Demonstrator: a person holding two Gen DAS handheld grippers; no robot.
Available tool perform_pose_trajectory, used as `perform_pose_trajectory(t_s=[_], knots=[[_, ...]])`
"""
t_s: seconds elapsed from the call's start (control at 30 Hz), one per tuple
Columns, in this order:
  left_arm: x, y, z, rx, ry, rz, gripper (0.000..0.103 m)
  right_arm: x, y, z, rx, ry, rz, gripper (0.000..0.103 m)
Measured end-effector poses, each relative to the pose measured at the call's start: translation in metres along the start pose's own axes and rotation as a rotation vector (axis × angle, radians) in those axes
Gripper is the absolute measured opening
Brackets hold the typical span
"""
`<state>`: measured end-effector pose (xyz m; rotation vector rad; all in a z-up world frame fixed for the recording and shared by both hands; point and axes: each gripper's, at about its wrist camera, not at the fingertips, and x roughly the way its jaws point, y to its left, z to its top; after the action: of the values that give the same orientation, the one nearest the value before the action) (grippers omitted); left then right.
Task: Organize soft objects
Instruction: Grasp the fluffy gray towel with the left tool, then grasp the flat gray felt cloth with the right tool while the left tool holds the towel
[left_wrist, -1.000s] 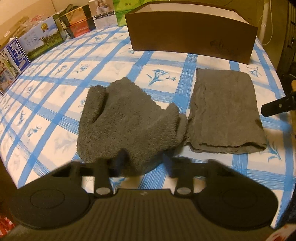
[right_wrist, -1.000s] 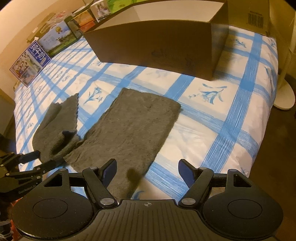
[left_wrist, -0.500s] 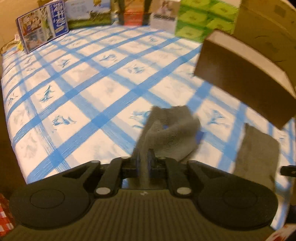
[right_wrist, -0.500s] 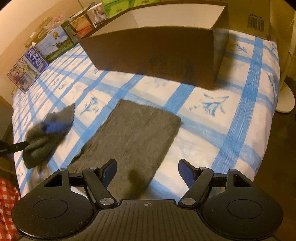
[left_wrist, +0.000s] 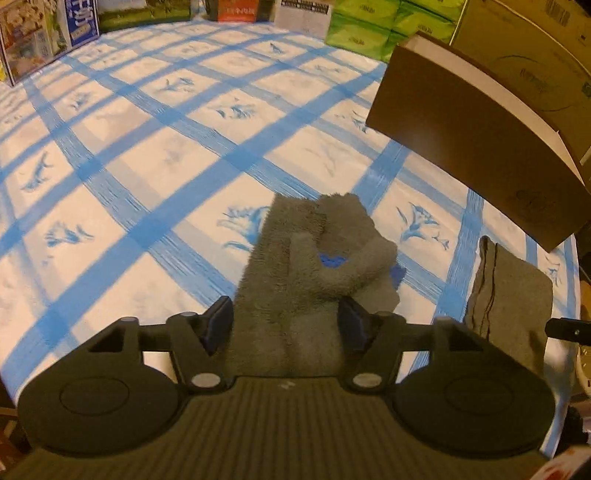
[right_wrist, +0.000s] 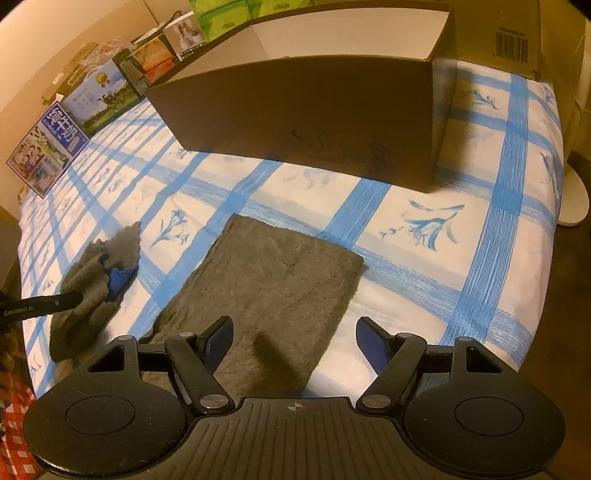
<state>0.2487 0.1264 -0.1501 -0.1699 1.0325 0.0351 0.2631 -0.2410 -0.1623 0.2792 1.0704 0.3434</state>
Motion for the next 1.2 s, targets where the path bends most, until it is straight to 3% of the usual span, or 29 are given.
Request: perform_pose_trajectory(t_s=[0.07,0.1,0.13,0.23,0.43,0.57,0.7,0.83,0.97,1.03,1.07,1.2], knots=[[0.007,-0.003,0.001,-0.007,0.008,-0.007,0.062,0.002,-0.002,0.000,0.003,-0.003,-0.002,0.073],[0.009,-0.004,0.001,-0.012,0.013,-0.010,0.057,0.002,-0.002,0.001,0.004,-0.005,-0.003,0.073],[0.010,-0.006,0.001,-0.016,0.013,-0.027,0.038,0.003,-0.003,0.001,0.006,-0.008,-0.002,0.073],[0.000,-0.013,0.001,0.008,-0.011,-0.027,0.018,0.005,-0.006,0.003,0.009,-0.018,0.001,0.073],[-0.035,-0.010,-0.018,-0.089,-0.037,-0.028,0.017,0.012,-0.016,0.005,0.019,-0.043,0.031,0.073],[-0.044,-0.002,-0.043,-0.167,0.003,-0.023,0.017,0.014,-0.030,0.003,0.077,-0.086,0.097,0.072],[-0.049,0.005,-0.063,-0.210,0.023,-0.018,0.018,0.010,-0.045,-0.003,0.154,-0.112,0.151,0.047],[-0.050,0.001,-0.066,-0.196,0.025,-0.012,0.018,0.006,-0.053,-0.011,0.209,-0.067,0.239,0.047],[-0.046,-0.004,-0.066,-0.180,0.027,0.000,0.018,0.005,-0.048,-0.020,0.204,-0.081,0.237,0.046],[-0.045,-0.005,-0.066,-0.171,0.026,0.004,0.018,0.004,-0.042,-0.019,0.180,-0.092,0.225,0.031],[-0.045,-0.004,-0.066,-0.173,0.027,0.003,0.018,0.004,-0.040,-0.020,0.162,-0.096,0.217,0.013],[-0.045,-0.004,-0.066,-0.188,0.025,-0.004,0.018,-0.008,-0.018,-0.019,0.017,-0.175,0.219,0.007]])
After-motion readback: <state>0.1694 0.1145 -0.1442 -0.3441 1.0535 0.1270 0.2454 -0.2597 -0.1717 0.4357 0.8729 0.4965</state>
